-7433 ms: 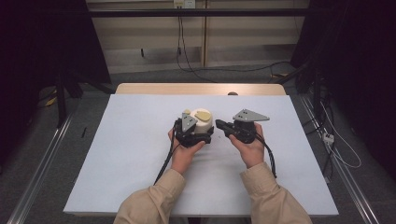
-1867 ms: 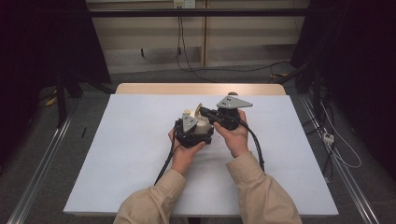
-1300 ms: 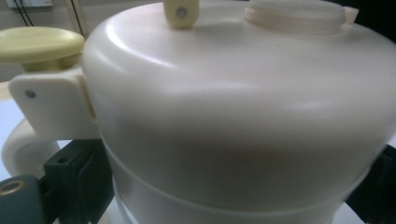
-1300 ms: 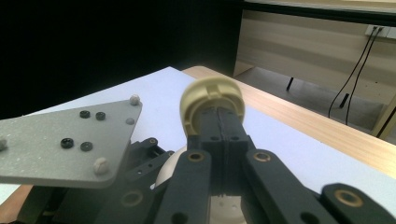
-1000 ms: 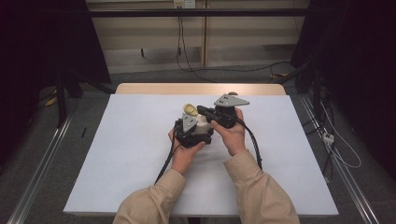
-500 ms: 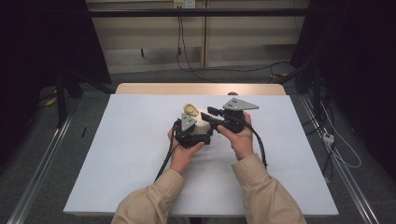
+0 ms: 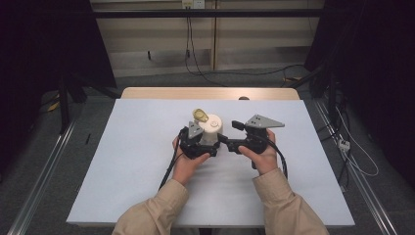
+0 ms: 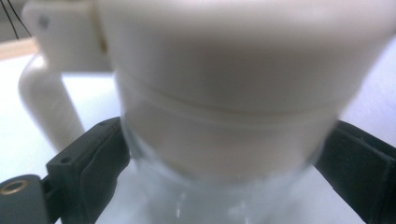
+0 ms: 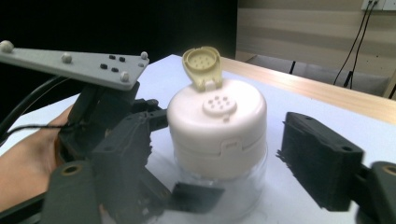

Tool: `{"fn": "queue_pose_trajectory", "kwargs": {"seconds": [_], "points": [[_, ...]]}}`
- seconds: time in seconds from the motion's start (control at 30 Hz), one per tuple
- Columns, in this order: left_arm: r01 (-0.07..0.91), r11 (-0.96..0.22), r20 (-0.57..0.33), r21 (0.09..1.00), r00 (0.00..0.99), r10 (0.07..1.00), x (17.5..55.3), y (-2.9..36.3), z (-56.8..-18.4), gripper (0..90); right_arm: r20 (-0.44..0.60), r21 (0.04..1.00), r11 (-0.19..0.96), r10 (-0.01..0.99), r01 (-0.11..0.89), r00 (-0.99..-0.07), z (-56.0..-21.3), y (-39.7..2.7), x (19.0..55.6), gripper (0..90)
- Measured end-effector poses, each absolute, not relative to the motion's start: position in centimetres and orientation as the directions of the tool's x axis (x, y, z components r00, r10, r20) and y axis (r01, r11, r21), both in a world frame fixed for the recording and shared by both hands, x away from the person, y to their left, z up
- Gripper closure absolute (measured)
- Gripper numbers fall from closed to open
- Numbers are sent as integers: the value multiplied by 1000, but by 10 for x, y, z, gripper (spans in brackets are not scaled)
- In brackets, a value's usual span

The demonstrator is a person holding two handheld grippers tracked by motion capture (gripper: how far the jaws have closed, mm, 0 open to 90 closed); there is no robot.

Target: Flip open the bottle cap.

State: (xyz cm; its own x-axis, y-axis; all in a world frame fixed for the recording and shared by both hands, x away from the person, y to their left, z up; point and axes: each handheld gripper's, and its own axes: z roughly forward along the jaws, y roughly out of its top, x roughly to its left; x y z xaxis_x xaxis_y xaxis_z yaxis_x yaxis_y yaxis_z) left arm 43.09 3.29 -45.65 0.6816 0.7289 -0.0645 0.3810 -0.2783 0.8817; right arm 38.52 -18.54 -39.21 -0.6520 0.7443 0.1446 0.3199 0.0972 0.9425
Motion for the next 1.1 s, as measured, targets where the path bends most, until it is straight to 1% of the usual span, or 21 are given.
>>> {"fn": "queue_pose_trajectory", "kwargs": {"seconds": [0.27,0.33,0.4,0.47,0.53,0.77,0.93,1.1], "points": [[363,-290,-57,885,703,709,415,61,-447,51,134,938,108,764,330,-632,-403,-199,364,164],[359,-278,-69,891,712,699,412,68,-444,52,137,936,107,768,337,-626,-407,-202,360,156],[363,-265,-86,893,718,691,408,75,-443,50,136,936,107,770,336,-624,-409,-205,356,156],[356,-271,-79,895,723,687,405,84,-442,50,130,935,113,773,337,-620,-410,-208,352,156],[369,-265,-95,891,722,685,401,91,-443,51,129,935,110,777,336,-616,-411,-210,347,156],[356,-275,-75,893,721,689,390,117,-442,51,106,933,136,780,332,-617,-415,-219,334,154],[372,-250,-99,894,708,699,385,135,-442,52,105,928,139,792,344,-602,-421,-226,329,150],[369,-236,-103,899,702,705,379,154,-440,52,82,935,146,796,323,-599,-424,-231,319,152]]}}
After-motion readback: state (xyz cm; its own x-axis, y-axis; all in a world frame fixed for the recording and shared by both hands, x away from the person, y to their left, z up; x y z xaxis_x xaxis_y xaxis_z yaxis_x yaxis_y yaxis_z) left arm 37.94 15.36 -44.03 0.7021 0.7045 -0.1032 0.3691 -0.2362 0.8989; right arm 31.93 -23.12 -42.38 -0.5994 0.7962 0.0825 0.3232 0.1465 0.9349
